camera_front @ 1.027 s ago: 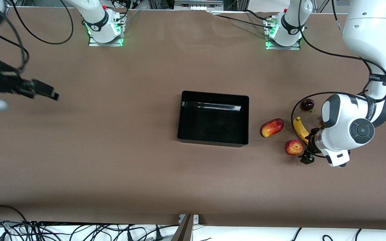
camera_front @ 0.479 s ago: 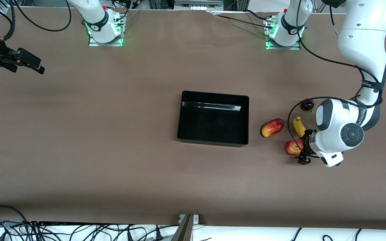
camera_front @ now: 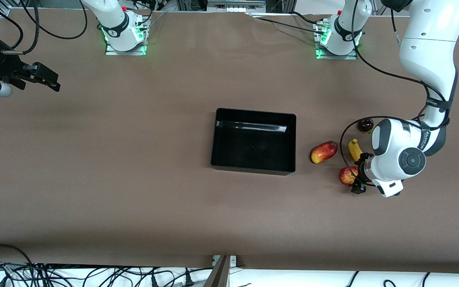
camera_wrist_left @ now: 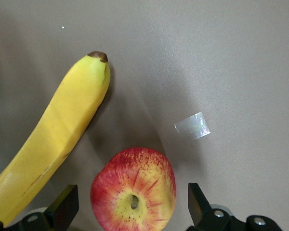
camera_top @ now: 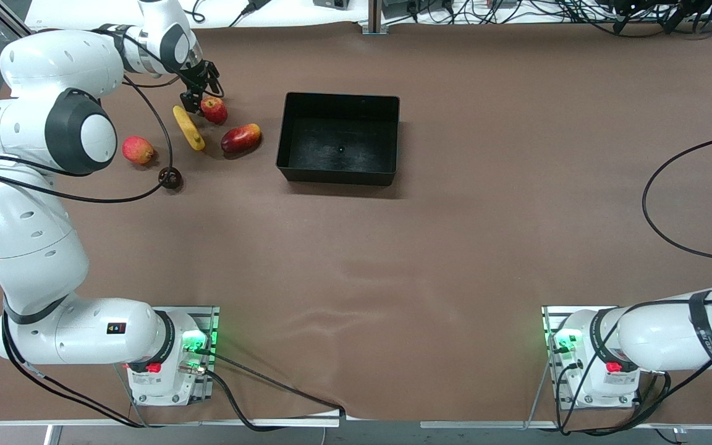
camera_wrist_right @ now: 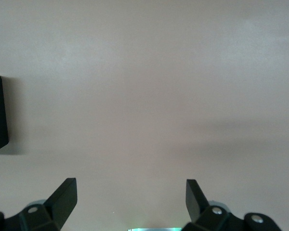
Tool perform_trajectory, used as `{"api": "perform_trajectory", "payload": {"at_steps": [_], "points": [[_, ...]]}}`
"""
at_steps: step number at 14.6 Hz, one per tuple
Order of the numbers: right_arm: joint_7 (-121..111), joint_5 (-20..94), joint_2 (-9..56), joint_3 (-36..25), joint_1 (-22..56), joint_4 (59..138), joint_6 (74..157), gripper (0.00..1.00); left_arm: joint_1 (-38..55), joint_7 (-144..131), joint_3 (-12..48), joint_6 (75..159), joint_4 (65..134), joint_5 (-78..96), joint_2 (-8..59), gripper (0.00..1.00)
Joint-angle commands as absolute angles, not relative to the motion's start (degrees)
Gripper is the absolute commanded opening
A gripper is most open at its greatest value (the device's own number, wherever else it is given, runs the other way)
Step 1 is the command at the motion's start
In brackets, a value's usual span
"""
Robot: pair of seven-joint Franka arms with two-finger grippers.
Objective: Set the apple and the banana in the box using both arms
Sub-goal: 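Grasp the small red-yellow apple with the left gripper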
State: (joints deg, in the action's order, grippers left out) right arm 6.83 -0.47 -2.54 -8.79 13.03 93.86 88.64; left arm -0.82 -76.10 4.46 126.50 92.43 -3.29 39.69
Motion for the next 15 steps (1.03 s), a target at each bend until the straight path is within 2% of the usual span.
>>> {"api": "perform_trajectory", "payload": {"at_steps": [1, 2, 3, 8, 11, 13, 15], "points": [[5.9, -0.9, -2.3, -8.6, 13.1, 92.8, 88.5, 1.0, -0.3, -77.6, 4.4, 127.4, 92.9, -4.9, 40.6, 1.0], [6.1, -1.0, -2.3, -8.4, 13.2, 92.6, 88.5, 1.0, -0.2, -77.6, 4.4, 127.4, 93.0, -4.9, 40.7, 1.0], [6.2, -1.2, -2.2, -7.8, 13.4, 92.6, 88.4, 1.0, -0.3, -77.6, 4.4, 127.4, 92.9, -4.9, 40.7, 0.93], [6.5, -1.1, -1.1, -7.1, 13.4, 92.6, 88.5, 1.0, -0.1, -76.9, 4.3, 127.4, 92.0, -4.9, 41.0, 0.47], [6.3, -1.7, -0.1, -6.9, 13.6, 92.4, 88.9, 1.0, 0.1, -76.7, 4.5, 127.3, 89.9, -5.0, 40.8, 0.14], [6.3, -1.3, -0.2, -7.0, 13.5, 92.4, 89.0, 1.0, 0.2, -76.2, 5.3, 127.0, 88.3, -5.0, 40.2, 0.05], [6.6, -1.1, -0.2, -6.8, 13.7, 92.3, 89.1, 1.0, 1.5, -70.3, 5.6, 126.8, 87.0, -4.7, 37.9, 0.05]]}}
